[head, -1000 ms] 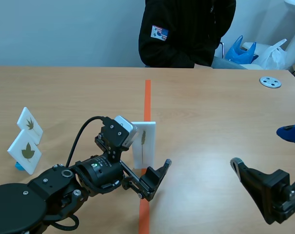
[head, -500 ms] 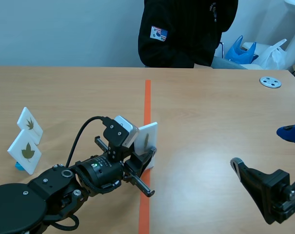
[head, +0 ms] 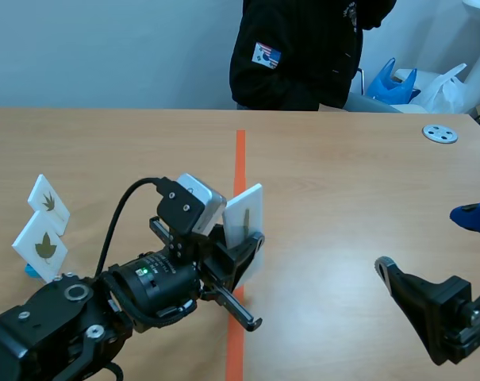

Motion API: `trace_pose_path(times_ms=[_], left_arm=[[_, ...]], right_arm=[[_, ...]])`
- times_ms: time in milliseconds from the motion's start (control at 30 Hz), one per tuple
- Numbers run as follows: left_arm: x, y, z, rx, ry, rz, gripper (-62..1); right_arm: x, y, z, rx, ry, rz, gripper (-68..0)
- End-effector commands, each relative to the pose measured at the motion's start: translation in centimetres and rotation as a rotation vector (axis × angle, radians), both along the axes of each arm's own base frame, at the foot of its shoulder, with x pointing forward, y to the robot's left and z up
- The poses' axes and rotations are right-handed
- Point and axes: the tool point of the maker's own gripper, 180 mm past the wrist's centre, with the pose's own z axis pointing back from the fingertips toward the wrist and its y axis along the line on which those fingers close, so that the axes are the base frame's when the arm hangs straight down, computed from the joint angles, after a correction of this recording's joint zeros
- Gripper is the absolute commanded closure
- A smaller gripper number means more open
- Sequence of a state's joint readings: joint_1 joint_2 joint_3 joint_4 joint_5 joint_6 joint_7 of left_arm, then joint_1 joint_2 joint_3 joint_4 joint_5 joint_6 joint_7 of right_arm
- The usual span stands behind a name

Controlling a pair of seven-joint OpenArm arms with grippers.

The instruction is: Sort the leaf by its shape. The table is split by an orange tape line. A compound leaf with several leaflets goes to the left side, a simple leaf with one blade goes to the right side. Return to the home posture when a red brick is placed on the table.

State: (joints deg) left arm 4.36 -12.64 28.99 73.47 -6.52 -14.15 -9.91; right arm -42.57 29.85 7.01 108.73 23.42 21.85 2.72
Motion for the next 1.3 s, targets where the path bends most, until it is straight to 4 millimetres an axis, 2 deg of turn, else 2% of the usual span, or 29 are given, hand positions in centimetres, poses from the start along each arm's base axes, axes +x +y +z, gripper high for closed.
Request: trace_pose_path(times_ms=[0,133,233,467,700,867,1033,1267], left_arm=[[-0.4,0.8,1.0,-0.023,-0.002,0.036,-4.0],[-1.9,2.4,2.9,-0.066,0.011,0.105,-4.0],[-2.5,4.6,3.6,-0.071,0.019,0.192,-4.0],[-2.7,10.4,2.7,-0.064,0.066,0.375,-4.0],[-1.4,16.9,2.3,-0.033,0.056,0.582,-4.1],[-1.5,20.6,0.9,0.012,0.076,0.672,-4.1],[-1.9,23.0,-0.1,0.024,0.063,0.731,-4.1],[-1.4,24.4,-1.3,0.008,0.038,0.775,-4.1]], right_arm=[[0.5,0.4,1.1,0.018,-0.037,0.007,-67.9],[0.5,0.4,1.1,0.018,-0.037,0.007,-67.9],[0.5,0.4,1.1,0.018,-0.037,0.007,-67.9],[0.5,0.4,1.1,0.018,-0.038,0.007,-67.9],[0.5,0.4,1.1,0.018,-0.038,0.007,-67.9],[0.5,0.4,1.1,0.018,-0.038,0.007,-67.9],[0.5,0.4,1.1,0.018,-0.038,0.007,-67.9],[0.5,0.4,1.1,0.018,-0.038,0.007,-67.9]])
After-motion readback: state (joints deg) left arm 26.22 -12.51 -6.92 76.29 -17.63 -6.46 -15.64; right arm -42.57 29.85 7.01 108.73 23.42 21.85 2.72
